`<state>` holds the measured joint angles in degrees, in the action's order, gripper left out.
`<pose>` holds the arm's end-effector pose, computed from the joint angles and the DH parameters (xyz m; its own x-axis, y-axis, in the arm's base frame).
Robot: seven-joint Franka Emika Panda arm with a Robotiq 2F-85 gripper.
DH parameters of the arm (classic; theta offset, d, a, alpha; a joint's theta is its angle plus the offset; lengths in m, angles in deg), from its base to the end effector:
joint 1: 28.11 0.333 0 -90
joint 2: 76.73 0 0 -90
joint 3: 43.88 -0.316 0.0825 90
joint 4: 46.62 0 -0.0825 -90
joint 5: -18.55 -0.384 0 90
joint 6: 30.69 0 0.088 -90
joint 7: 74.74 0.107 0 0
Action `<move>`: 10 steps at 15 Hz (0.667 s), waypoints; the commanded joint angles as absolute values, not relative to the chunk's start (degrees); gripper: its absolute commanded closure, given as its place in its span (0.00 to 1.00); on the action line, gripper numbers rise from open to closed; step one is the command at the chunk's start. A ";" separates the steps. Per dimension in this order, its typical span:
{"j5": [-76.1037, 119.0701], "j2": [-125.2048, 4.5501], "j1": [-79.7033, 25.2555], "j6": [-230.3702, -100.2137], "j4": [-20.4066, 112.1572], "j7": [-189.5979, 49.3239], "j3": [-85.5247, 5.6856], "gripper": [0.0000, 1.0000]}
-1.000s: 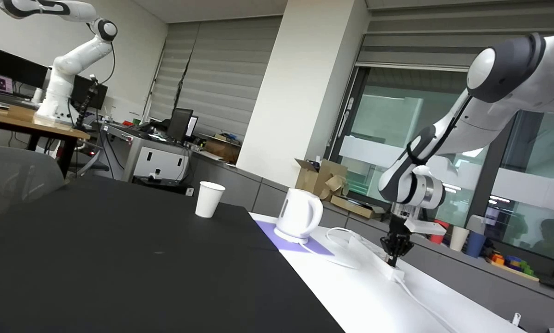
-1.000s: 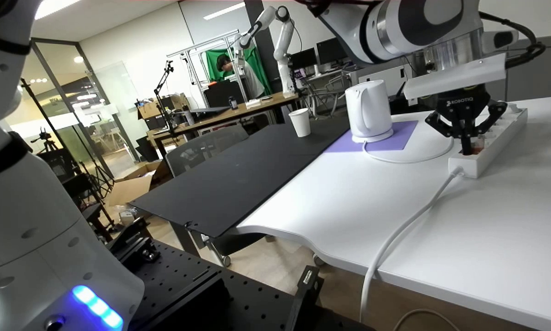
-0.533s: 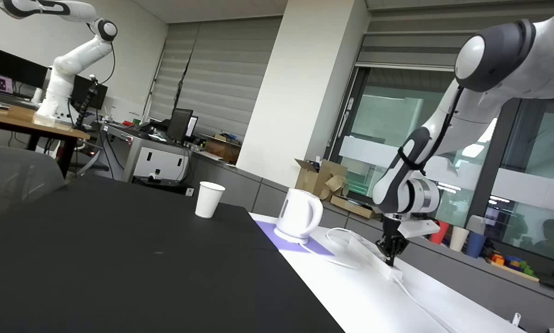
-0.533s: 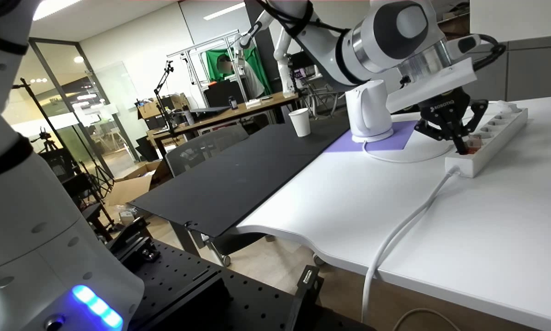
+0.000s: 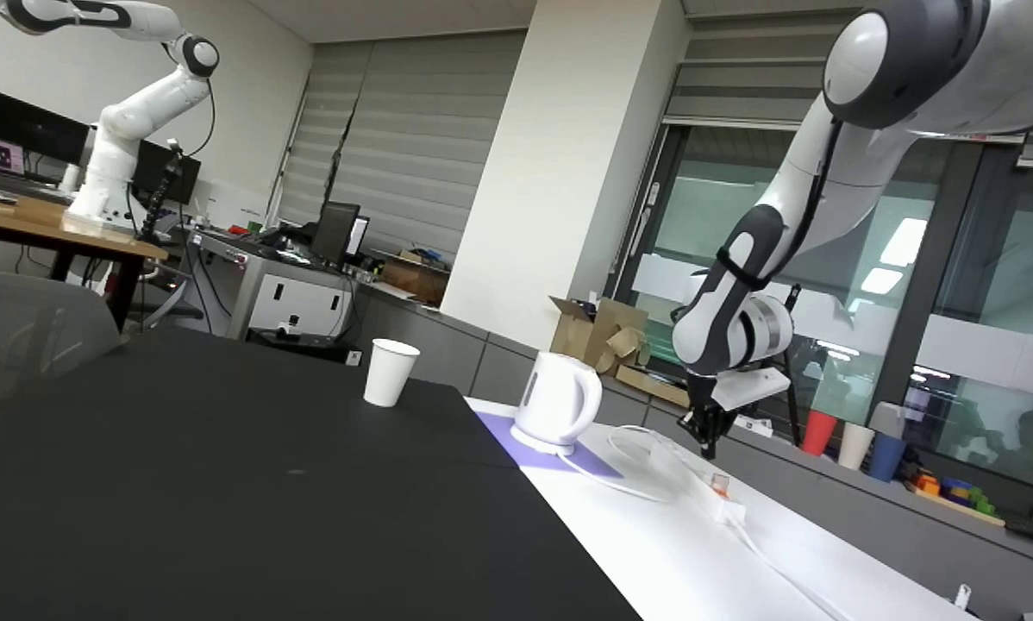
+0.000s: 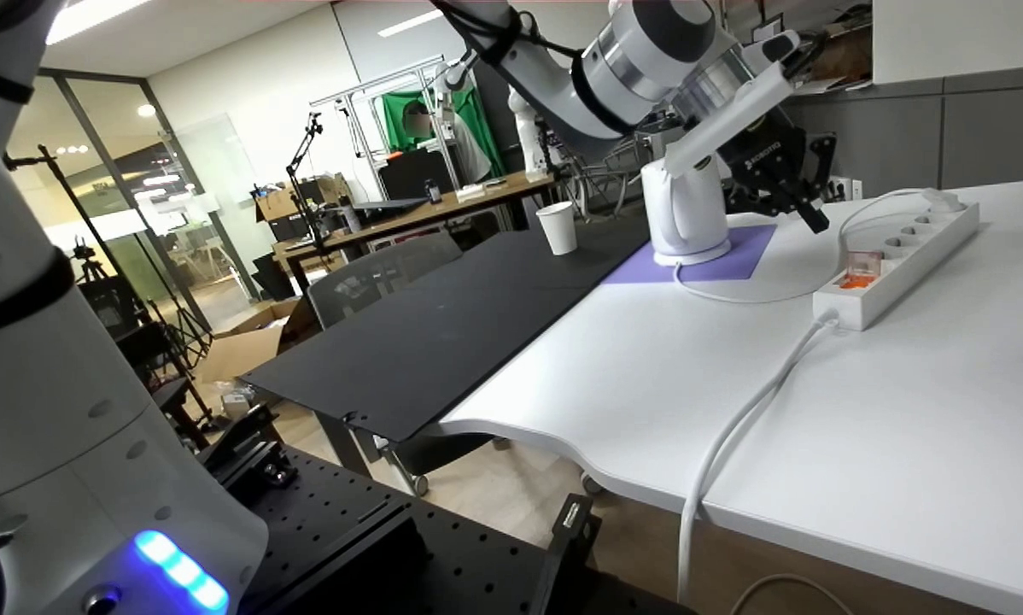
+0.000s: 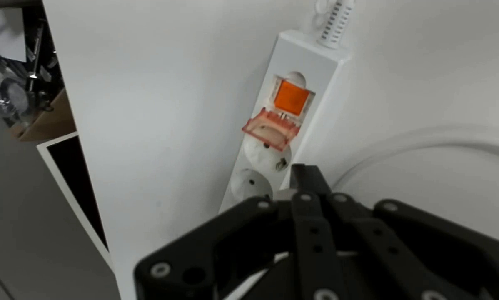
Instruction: Turn off the extension cord
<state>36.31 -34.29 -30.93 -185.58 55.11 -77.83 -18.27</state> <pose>0.6164 -0.2863 0.1954 0.9955 -0.0075 0.0944 -0.0509 -0.8832 0.4662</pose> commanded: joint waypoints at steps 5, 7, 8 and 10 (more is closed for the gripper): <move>36.95 -45.01 -34.67 -174.98 58.10 -83.99 -25.65 1.00; 34.43 -46.64 -37.34 -170.35 57.30 -87.22 -29.15 1.00; 32.99 -47.37 -38.56 -168.38 56.97 -88.62 -30.58 1.00; 30.46 -48.55 -40.42 -165.23 56.46 -90.69 -32.58 1.00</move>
<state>33.29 -45.69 -37.29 -169.52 56.23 -87.67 -29.19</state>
